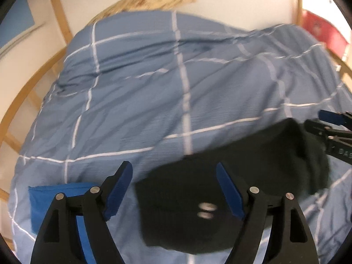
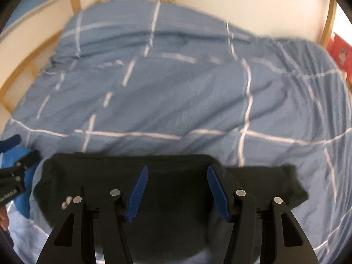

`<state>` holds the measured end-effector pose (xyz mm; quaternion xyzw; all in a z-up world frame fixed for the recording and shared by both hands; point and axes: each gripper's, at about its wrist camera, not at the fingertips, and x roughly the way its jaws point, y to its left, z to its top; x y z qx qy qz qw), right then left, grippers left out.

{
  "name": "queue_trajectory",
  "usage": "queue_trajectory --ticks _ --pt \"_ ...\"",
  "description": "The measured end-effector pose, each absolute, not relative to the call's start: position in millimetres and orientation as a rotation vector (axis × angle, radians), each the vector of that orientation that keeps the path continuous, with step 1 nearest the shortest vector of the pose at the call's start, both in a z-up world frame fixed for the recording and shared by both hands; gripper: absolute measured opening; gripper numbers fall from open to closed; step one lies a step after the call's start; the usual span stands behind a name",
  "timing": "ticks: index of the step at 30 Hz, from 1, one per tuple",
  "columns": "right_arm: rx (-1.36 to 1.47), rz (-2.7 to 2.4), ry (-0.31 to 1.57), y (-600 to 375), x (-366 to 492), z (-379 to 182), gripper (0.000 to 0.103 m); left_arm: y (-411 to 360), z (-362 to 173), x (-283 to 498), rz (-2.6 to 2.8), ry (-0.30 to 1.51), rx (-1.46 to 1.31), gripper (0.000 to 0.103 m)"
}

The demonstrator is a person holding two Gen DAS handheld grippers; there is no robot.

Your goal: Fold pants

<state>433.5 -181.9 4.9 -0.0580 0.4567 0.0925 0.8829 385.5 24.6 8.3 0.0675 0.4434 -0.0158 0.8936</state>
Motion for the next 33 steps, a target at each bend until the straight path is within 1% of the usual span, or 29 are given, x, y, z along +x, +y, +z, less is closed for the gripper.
queue_trajectory --ticks 6,9,12,13,14,15,17,19,21,24,29,31,32,33 --pt "-0.093 0.19 0.803 -236.5 377.6 11.2 0.057 -34.6 9.0 342.2 -0.219 0.831 0.104 0.078" --pt "-0.116 0.174 0.755 -259.9 352.2 -1.4 0.057 -69.1 -3.9 324.5 -0.298 0.803 0.111 0.078" --pt "-0.057 0.159 0.736 -288.8 331.2 -17.4 0.057 -98.0 -19.2 315.8 -0.38 0.805 0.094 0.077" --pt "-0.023 0.146 0.726 -300.0 325.0 -24.0 0.057 -108.3 -25.6 315.6 -0.414 0.82 0.084 0.076" --pt "0.006 0.136 0.718 -307.6 321.4 -28.8 0.057 -120.4 -33.5 316.6 -0.446 0.838 0.077 0.071" --pt "0.045 0.127 0.715 -316.8 317.7 -35.3 0.057 -130.4 -39.4 318.2 -0.462 0.853 0.079 0.065" --pt "0.13 0.114 0.728 -332.4 316.3 -51.1 0.057 -147.6 -50.2 320.6 -0.494 0.878 0.089 0.056" --pt "0.199 0.12 0.756 -341.8 316.9 -67.3 0.057 -165.8 -61.0 322.9 -0.523 0.896 0.101 0.054" --pt "0.26 0.134 0.776 -349.0 317.1 -82.5 0.056 -179.6 -70.0 326.3 -0.54 0.91 0.095 0.049" --pt "0.312 0.136 0.782 -355.8 316.7 -98.5 0.056 -187.5 -81.7 333.8 -0.558 0.944 0.053 0.048" --pt "0.362 0.162 0.809 -360.4 319.0 -119.1 0.051 -195.9 -104.3 354.2 -0.539 1.024 -0.028 0.048" --pt "0.409 0.19 0.822 -363.3 321.1 -126.0 0.041 -201.3 -113.1 362.5 -0.518 1.06 -0.038 0.048" --pt "0.437 0.206 0.828 -364.6 322.3 -129.2 0.039 -203.0 -116.3 365.4 -0.514 1.075 -0.046 0.045" --pt "0.474 0.224 0.835 -366.5 323.3 -134.0 0.031 -205.8 -118.8 368.1 -0.508 1.091 -0.05 0.035"
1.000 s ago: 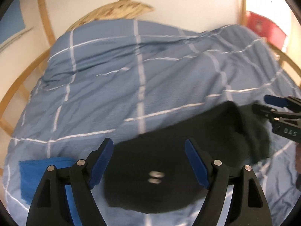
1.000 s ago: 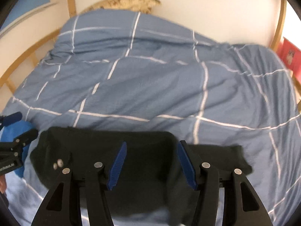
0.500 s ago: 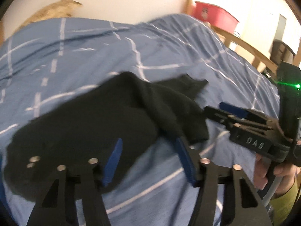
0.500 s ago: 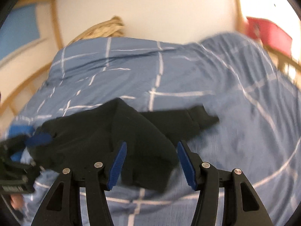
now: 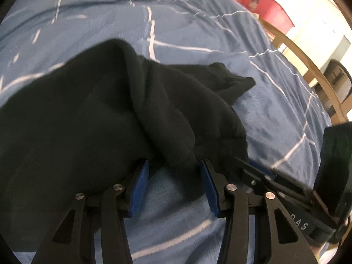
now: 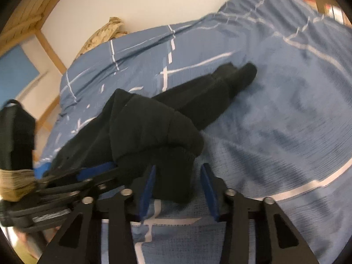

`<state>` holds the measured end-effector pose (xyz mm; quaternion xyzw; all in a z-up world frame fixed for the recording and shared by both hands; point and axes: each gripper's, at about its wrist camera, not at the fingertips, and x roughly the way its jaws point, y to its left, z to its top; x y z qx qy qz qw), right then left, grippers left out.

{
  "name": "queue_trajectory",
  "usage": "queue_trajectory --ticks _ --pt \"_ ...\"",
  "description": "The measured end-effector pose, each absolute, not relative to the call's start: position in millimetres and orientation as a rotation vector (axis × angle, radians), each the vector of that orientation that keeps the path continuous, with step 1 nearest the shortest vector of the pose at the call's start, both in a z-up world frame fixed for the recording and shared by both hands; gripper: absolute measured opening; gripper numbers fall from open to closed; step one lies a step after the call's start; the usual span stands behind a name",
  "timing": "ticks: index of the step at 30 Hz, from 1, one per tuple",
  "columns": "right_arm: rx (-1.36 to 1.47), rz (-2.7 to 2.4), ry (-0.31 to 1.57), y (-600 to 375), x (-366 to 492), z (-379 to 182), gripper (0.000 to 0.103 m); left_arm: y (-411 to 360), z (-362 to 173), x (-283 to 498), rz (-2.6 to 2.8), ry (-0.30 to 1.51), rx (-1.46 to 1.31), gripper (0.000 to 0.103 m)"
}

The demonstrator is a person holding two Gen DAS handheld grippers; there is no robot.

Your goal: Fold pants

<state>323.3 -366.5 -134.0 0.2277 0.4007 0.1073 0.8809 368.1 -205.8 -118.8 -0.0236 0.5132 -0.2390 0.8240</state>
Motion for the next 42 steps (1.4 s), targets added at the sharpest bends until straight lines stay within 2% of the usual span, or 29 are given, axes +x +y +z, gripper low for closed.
queue_trajectory --ticks 1,2,5,13,18,26,34,37,38,39,41,42 --pt "0.495 0.23 0.843 -367.2 324.0 -136.8 0.021 -207.1 -118.4 368.9 -0.507 1.098 -0.048 0.027" --pt "0.513 0.234 0.85 -368.3 324.4 -139.1 0.018 -208.2 -116.6 369.4 -0.515 1.108 -0.049 0.017" --pt "0.529 0.247 0.821 -369.1 318.4 -129.7 0.013 -211.4 -97.3 368.4 -0.544 1.094 -0.053 0.017" --pt "0.615 0.236 0.741 -393.0 329.0 -68.9 0.012 -247.4 -23.8 400.8 -0.562 0.992 0.059 0.017" --pt "0.774 0.212 0.777 -417.7 352.3 -59.0 0.012 -279.9 -10.1 438.3 -0.558 0.987 0.142 0.017" --pt "0.869 0.064 0.801 -442.6 391.3 -76.8 0.012 -326.7 -33.4 485.3 -0.55 1.032 0.203 0.017" --pt "0.859 0.011 0.769 -457.6 399.4 -117.3 0.012 -364.7 -86.2 505.2 -0.567 1.09 0.295 0.017" --pt "0.829 -0.003 0.756 -456.8 396.9 -117.6 0.012 -371.1 -94.9 506.9 -0.56 1.083 0.305 0.021" --pt "0.823 -0.013 0.743 -457.9 393.0 -114.9 0.013 -371.5 -95.3 507.4 -0.564 1.083 0.297 0.026" --pt "0.814 -0.046 0.728 -460.7 389.2 -112.4 0.016 -372.3 -95.0 508.7 -0.569 1.084 0.278 0.032" --pt "0.774 -0.158 0.701 -468.8 378.3 -103.7 0.031 -371.7 -91.9 509.9 -0.582 1.077 0.242 0.041" --pt "0.754 -0.199 0.68 -474.1 372.0 -98.1 0.036 -371.9 -88.1 510.0 -0.588 1.068 0.226 0.043"
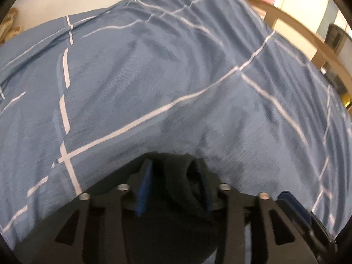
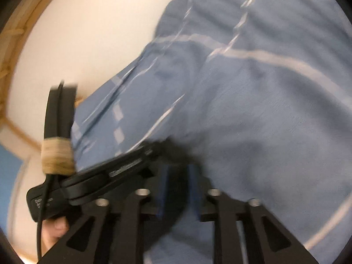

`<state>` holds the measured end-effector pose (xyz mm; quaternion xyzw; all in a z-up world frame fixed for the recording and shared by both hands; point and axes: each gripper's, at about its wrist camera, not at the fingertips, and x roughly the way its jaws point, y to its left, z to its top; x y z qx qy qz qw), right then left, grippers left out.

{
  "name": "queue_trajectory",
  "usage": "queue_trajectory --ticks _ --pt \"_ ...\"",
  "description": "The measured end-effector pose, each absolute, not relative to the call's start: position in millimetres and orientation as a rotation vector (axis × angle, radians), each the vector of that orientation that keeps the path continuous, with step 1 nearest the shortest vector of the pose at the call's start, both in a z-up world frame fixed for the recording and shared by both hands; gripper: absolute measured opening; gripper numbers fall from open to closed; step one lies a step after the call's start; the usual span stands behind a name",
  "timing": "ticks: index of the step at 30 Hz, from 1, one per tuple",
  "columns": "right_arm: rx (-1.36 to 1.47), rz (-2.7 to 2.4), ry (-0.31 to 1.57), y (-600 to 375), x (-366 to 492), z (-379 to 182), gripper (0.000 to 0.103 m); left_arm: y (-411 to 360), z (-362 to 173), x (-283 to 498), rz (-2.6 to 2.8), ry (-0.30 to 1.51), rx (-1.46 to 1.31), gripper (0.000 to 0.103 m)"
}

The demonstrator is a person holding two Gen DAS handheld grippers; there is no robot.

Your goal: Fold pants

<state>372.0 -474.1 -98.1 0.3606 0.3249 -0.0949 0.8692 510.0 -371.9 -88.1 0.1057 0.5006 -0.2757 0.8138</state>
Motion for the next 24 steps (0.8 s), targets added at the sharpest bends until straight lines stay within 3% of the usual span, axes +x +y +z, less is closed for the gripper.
queue_trajectory --ticks 2,4,6,14,24 --pt "0.742 -0.209 0.654 -481.4 366.4 -91.3 0.036 -372.4 -73.9 506.7 -0.625 1.028 0.19 0.046" --pt "0.768 -0.18 0.648 -485.8 364.2 -90.3 0.044 -369.9 -60.2 500.5 -0.632 0.991 0.186 0.05" --pt "0.795 -0.107 0.64 -483.8 365.6 -91.6 0.046 -363.0 -49.5 489.5 -0.596 0.957 0.217 0.059" --pt "0.906 0.051 0.7 -470.1 383.8 -116.2 0.05 -284.8 -61.1 435.8 -0.456 0.868 0.426 0.058" --pt "0.841 -0.013 0.721 -451.3 403.1 -139.2 0.05 -194.6 -84.5 395.0 -0.29 0.911 0.285 0.062"
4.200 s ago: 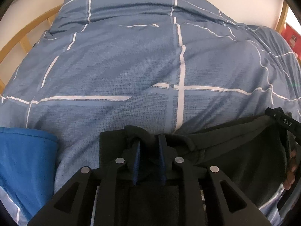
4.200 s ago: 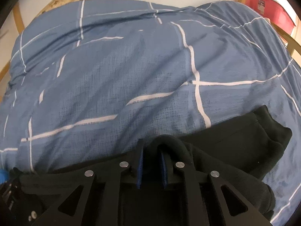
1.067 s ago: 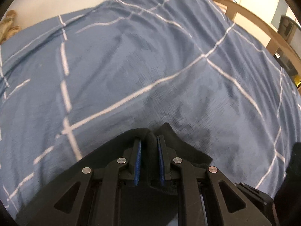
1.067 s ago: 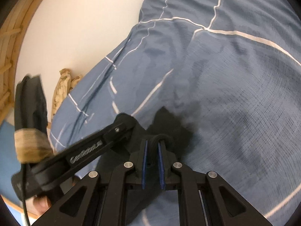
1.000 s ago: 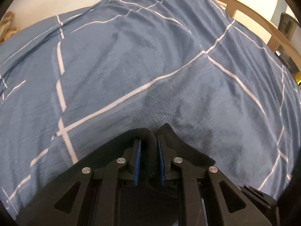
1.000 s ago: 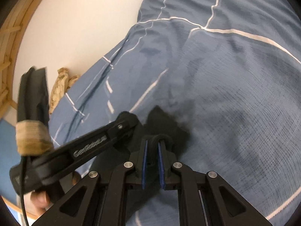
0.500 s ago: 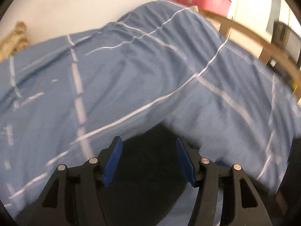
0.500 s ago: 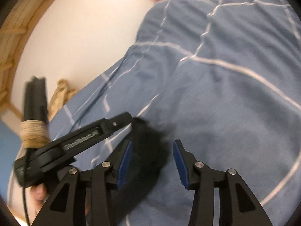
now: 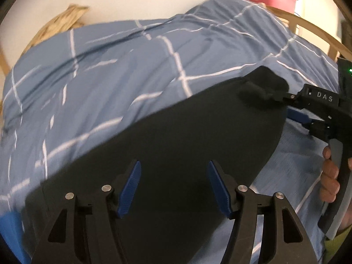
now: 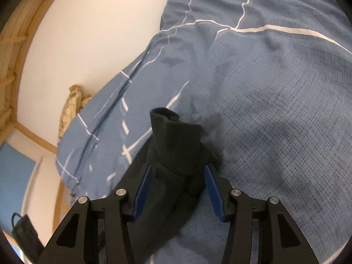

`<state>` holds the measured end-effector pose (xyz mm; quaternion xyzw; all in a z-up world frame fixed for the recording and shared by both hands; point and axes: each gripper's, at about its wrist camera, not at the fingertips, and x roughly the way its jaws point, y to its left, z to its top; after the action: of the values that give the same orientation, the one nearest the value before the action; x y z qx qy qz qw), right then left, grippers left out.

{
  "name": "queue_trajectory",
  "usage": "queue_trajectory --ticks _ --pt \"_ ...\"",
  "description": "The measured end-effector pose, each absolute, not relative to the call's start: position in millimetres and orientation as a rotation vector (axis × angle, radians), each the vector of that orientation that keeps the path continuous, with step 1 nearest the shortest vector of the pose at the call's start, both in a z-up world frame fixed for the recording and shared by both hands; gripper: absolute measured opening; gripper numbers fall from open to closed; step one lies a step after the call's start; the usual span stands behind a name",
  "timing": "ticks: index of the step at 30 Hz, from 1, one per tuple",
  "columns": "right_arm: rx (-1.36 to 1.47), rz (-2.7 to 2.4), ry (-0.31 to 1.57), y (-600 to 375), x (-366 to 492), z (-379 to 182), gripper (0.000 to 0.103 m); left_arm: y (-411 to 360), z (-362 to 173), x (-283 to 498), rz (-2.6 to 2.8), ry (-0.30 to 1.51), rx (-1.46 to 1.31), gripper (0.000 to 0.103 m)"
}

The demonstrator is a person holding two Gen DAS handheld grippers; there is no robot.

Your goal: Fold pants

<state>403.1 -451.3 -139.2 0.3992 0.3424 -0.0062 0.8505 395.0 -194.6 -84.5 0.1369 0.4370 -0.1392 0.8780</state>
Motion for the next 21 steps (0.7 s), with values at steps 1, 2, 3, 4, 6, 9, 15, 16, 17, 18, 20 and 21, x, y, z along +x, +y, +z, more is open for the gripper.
queue_trajectory --ticks 1,2,3,4,6,9,15,16,17,18,20,21 --pt "0.831 -0.027 0.723 -450.7 402.3 -138.1 0.05 -191.1 -86.3 392.2 -0.27 0.913 0.271 0.062" --pt "0.835 -0.042 0.718 -451.6 400.5 -137.0 0.05 -186.0 -88.4 387.8 -0.256 0.914 0.25 0.063" --pt "0.842 -0.072 0.709 -452.5 396.5 -135.6 0.05 -181.2 -91.3 383.0 -0.238 0.919 0.227 0.063" --pt "0.847 -0.115 0.701 -453.6 392.8 -135.0 0.05 -179.0 -92.4 379.1 -0.228 0.916 0.208 0.063" --pt "0.911 -0.162 0.679 -460.0 383.1 -139.8 0.05 -178.4 -92.9 373.0 -0.191 0.882 0.173 0.063" --pt "1.019 -0.227 0.617 -471.2 367.2 -144.6 0.05 -186.2 -88.3 368.3 -0.165 0.814 0.121 0.068" --pt "1.159 -0.211 0.647 -486.0 362.7 -164.8 0.021 -197.2 -92.0 382.4 -0.173 0.802 -0.002 0.069" --pt "1.167 -0.216 0.651 -486.9 362.3 -166.3 0.019 -199.3 -93.2 386.8 -0.185 0.811 -0.008 0.069" --pt "1.173 -0.21 0.648 -486.4 362.8 -166.0 0.019 -201.1 -93.8 389.4 -0.189 0.812 -0.006 0.069" --pt "1.157 -0.182 0.656 -484.6 367.7 -164.7 0.019 -203.6 -93.4 392.6 -0.182 0.807 0.0 0.069" --pt "1.134 -0.159 0.675 -481.5 373.3 -165.5 0.019 -209.2 -92.7 395.5 -0.187 0.803 0.01 0.069" --pt "1.139 -0.153 0.676 -480.6 375.4 -166.8 0.019 -214.0 -92.6 396.6 -0.202 0.805 0.021 0.069"
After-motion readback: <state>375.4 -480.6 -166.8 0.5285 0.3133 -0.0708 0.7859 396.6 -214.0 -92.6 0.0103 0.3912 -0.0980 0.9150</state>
